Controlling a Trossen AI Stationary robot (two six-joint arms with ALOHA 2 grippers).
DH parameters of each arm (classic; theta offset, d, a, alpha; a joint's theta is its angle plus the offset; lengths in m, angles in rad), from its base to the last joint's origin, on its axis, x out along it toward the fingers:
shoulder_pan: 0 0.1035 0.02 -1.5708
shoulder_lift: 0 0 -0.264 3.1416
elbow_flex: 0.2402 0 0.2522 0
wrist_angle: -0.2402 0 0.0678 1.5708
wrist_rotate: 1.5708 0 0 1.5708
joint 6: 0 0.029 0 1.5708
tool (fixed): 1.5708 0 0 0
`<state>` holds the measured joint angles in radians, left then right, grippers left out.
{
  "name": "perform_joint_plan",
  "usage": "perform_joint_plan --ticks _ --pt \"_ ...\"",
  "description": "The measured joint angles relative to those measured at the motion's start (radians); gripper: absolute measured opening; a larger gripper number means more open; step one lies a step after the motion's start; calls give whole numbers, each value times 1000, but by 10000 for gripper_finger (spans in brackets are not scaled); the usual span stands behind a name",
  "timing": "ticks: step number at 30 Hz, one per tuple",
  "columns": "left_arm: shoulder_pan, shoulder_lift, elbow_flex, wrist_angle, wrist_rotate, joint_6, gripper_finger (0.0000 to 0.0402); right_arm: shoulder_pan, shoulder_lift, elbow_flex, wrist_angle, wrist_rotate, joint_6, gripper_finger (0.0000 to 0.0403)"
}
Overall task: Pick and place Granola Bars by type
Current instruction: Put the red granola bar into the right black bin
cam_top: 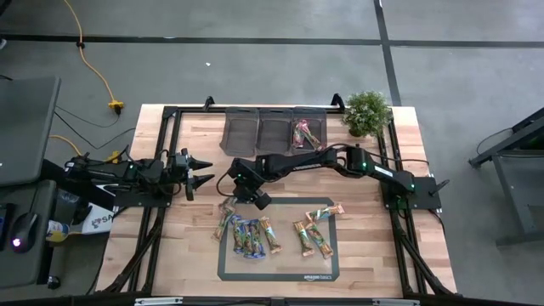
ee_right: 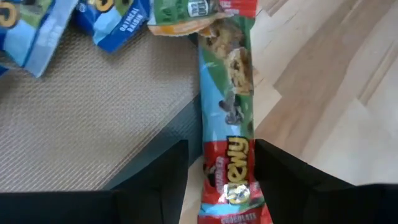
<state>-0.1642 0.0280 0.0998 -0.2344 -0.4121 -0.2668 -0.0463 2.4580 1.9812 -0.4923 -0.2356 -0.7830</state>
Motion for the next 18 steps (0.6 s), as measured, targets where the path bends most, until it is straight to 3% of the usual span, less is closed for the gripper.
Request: perform_joint_plan --ticks 8,18 --pt "0 0 0 0 0 0 211 -2 1 0 -3 1 101 163" --pt "0 0 0 0 0 0 211 -6 1 0 -5 -3 177 119"
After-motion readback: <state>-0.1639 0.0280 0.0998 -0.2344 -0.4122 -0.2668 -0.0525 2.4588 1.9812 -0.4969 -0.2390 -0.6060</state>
